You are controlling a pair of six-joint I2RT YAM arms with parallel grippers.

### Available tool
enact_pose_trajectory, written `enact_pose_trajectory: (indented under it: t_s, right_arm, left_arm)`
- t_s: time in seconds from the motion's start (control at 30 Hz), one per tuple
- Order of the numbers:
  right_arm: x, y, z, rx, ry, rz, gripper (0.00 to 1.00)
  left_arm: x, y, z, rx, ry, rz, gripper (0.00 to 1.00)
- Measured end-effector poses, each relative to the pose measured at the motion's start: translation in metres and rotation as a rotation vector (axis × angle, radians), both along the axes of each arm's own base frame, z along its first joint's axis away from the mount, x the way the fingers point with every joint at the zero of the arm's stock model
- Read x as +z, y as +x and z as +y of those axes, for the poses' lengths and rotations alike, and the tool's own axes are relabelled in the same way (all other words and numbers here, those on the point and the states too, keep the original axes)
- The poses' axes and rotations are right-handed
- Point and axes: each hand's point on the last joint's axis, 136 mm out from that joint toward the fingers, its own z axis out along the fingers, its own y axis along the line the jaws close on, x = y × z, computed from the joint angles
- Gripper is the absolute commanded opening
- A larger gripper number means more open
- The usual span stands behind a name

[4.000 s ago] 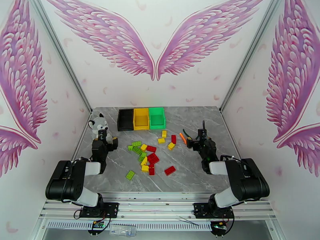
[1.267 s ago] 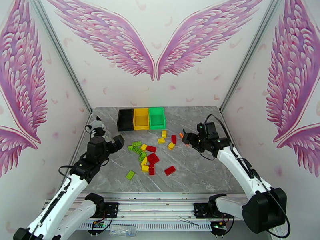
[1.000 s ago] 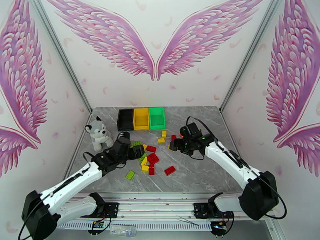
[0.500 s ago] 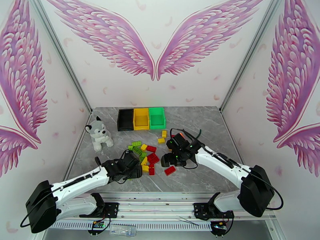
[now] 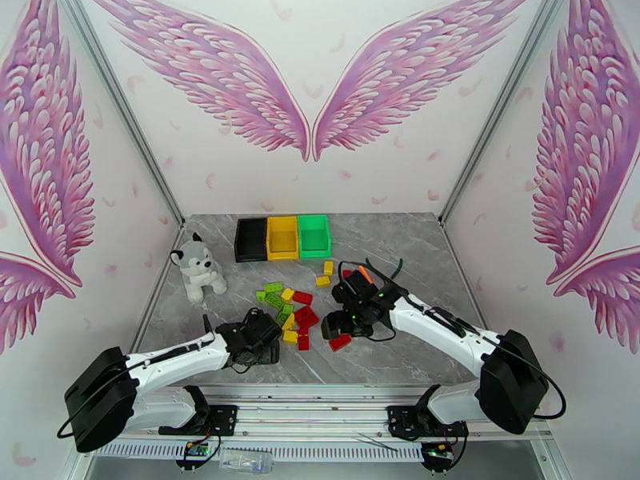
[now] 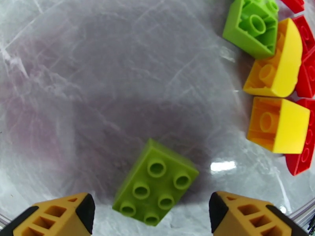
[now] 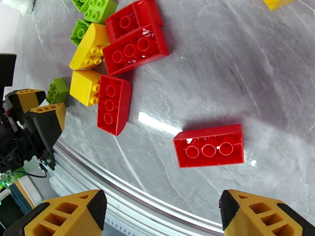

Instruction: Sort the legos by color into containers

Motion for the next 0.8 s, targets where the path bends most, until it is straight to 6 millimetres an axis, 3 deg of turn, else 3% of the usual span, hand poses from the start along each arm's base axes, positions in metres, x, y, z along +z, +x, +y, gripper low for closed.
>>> enact_pose_trajectory:
  t_s: [0.5, 0.8]
  right_arm:
    - [0.0, 0.0, 0.0, -0.001, 0.002, 0.002, 0.68]
    - [0.005, 0.005, -0.004, -0.059, -0.03, 0.006, 0.75]
  left_arm:
    - [-0.012, 0.003, -0.004, -0.043, 0.033, 0.021, 0.59]
    - [-0.011, 0.007, -0.009, -0.048, 0.028, 0.019, 0.39]
